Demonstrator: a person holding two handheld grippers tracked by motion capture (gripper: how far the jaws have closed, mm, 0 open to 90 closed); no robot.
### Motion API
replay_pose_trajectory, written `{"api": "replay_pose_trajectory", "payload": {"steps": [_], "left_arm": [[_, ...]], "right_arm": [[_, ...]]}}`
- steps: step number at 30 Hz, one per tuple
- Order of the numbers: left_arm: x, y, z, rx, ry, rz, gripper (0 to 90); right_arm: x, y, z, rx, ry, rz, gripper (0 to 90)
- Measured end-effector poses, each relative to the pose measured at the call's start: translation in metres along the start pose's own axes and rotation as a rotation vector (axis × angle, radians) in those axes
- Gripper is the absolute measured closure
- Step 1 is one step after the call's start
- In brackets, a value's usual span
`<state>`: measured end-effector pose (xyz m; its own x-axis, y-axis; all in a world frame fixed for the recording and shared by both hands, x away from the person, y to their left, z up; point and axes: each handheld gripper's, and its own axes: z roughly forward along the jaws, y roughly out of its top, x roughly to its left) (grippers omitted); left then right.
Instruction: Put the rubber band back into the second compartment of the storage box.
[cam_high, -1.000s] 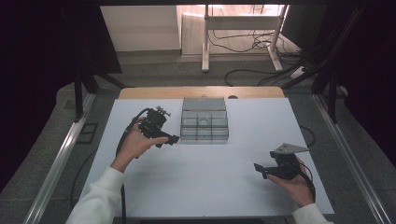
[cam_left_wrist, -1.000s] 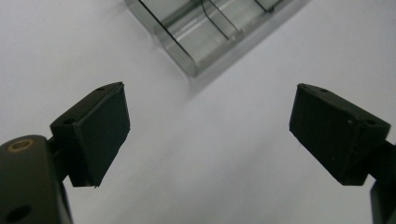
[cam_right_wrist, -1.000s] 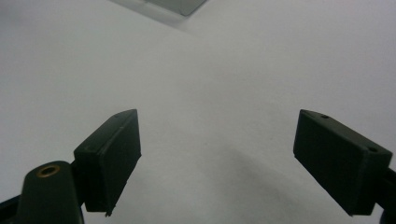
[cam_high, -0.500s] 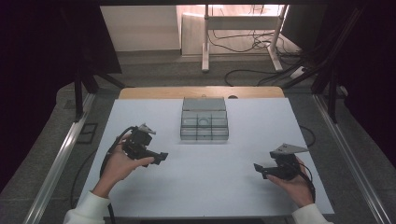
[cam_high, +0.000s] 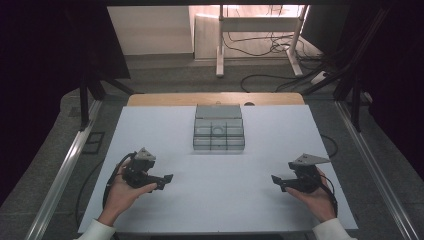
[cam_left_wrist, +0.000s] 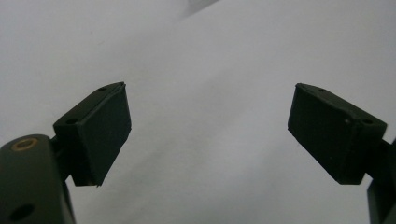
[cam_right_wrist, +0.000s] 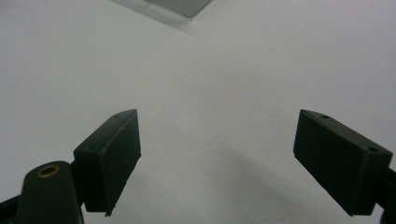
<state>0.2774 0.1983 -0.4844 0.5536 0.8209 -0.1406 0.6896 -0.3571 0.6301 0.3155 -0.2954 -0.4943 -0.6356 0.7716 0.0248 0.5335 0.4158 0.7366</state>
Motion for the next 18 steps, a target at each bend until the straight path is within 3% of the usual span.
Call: {"api": "replay_pose_trajectory", "payload": {"steps": [7, 18], "left_arm": [[0.0054, -0.0087, 0.0048, -0.040, 0.040, -0.020, 12.6], [0.0050, -0.0085, 0.0038, -0.060, 0.034, -0.041, 11.6]], "right_arm": [[0.0009, 0.0001, -0.0006, -0.002, 0.004, -0.006, 15.4], [-0.0004, 0.0001, -0.0020, -0.013, 0.012, -0.006, 15.1]]}}
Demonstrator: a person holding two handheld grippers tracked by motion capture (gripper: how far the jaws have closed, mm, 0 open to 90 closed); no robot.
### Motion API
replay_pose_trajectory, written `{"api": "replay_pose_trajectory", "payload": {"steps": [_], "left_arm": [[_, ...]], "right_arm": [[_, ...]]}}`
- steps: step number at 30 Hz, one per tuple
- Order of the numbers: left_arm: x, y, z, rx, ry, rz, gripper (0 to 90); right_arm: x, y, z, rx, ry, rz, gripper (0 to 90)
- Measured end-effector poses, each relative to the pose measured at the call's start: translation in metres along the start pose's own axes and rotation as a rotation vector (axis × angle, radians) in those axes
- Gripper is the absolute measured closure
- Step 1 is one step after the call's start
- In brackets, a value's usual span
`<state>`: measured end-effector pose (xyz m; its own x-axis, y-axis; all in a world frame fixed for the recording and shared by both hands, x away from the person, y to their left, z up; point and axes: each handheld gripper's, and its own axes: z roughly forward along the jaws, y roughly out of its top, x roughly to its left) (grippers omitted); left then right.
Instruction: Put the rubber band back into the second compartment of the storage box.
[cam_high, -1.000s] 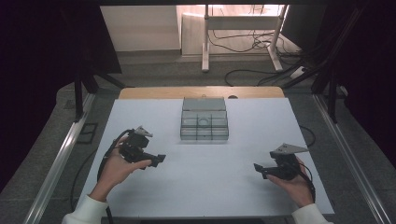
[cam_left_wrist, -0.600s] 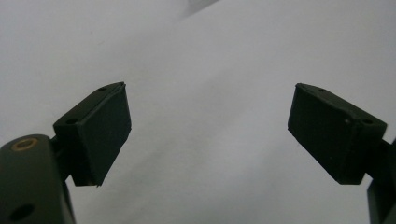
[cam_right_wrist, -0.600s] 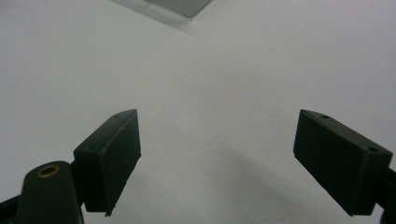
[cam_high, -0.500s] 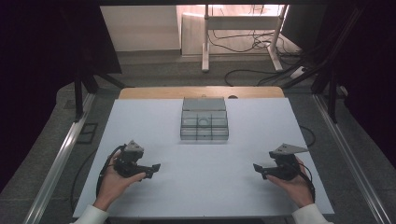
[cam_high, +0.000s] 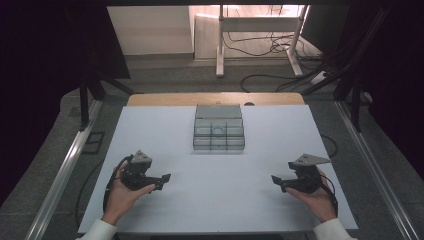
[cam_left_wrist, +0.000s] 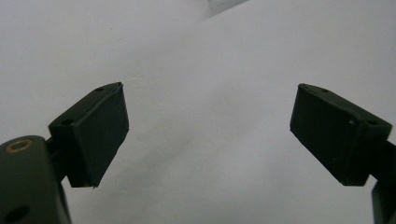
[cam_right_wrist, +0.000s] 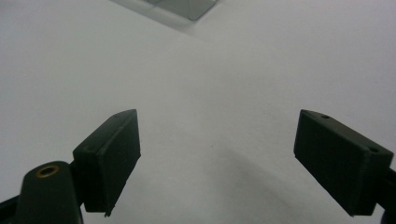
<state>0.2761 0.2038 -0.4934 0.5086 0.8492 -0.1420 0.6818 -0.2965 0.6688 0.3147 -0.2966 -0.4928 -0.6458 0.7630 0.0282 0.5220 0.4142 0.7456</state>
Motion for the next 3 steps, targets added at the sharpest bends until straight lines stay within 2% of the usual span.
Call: {"api": "replay_pose_trajectory", "payload": {"steps": [3], "left_arm": [[0.0005, -0.0009, -0.0001, 0.000, -0.004, -0.009, 11.4]], "right_arm": [[-0.0033, 0.0005, -0.0019, -0.012, 0.004, 0.017, 15.1]]}}
